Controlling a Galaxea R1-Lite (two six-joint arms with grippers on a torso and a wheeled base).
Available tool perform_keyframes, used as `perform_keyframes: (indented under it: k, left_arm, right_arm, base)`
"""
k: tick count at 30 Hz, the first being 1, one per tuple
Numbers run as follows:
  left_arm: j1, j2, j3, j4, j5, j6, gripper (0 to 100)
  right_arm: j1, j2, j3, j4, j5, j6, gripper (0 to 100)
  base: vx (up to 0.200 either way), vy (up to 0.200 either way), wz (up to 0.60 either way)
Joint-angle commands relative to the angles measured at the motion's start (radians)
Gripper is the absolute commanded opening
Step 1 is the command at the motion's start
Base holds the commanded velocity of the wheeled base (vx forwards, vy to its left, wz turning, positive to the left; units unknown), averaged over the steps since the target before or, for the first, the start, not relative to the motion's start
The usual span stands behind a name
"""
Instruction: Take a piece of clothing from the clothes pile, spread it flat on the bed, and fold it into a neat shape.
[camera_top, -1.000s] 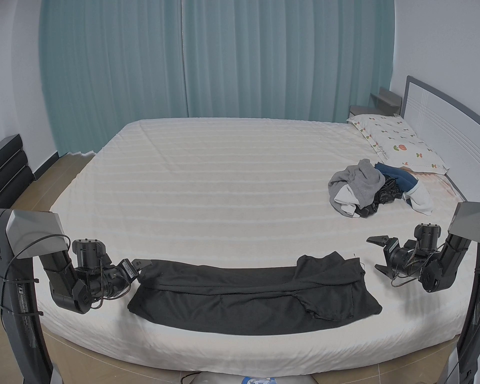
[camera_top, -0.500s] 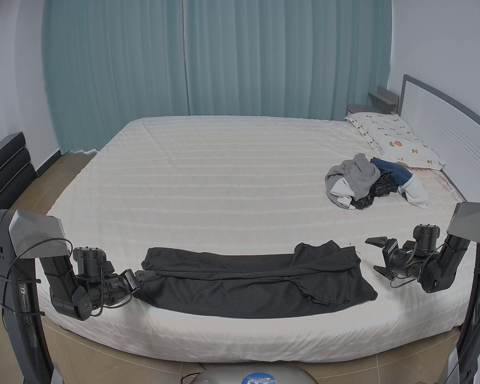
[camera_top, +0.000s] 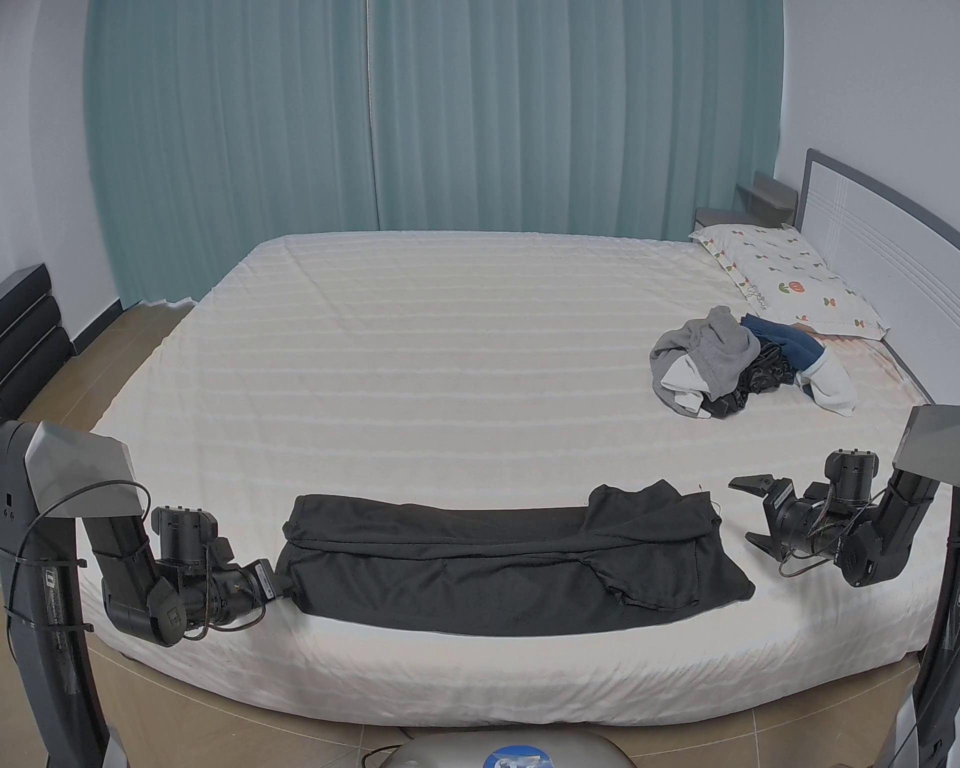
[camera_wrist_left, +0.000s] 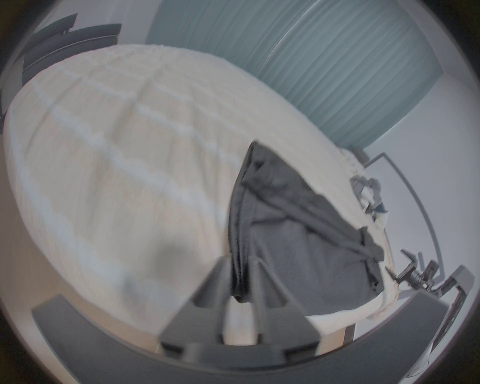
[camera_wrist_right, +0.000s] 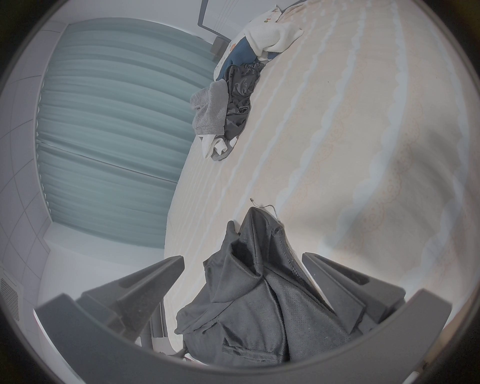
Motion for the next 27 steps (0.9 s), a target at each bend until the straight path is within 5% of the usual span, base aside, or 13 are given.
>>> perform_keyframes:
  k: [1, 15, 16, 24, 27]
  left_arm:
    - [0.006, -0.021, 0.012, 0.076, 0.019, 0.049, 0]
    - [0.009, -0.082, -0.001, 0.211, 0.075, 0.081, 0]
    - [0.009, -0.083, 0.001, 0.209, 0.075, 0.081, 100]
    - [0.043, -0.151, -0.011, 0.215, 0.058, 0.061, 100]
    - [0.037, -0.175, -0.050, 0.215, 0.055, -0.068, 100]
  right_arm:
    - [0.000, 0.001, 0.000, 0.000, 0.001, 0.000, 100]
    - [0.001, -0.001, 0.000, 0.000, 0.001, 0.000, 100]
    - [0.001, -0.001, 0.000, 0.000, 0.001, 0.000, 100]
    - [0.001, -0.001, 0.000, 0.000, 0.001, 0.000, 100]
    - [0.001, -0.001, -0.001, 0.000, 0.001, 0.000, 100]
  base:
    - [0.000, 0.000, 0.00]
    - [0.000, 0.000, 0.00]
    - [0.000, 0.000, 0.00]
    - [0.000, 0.000, 0.00]
    - [0.000, 0.000, 0.00]
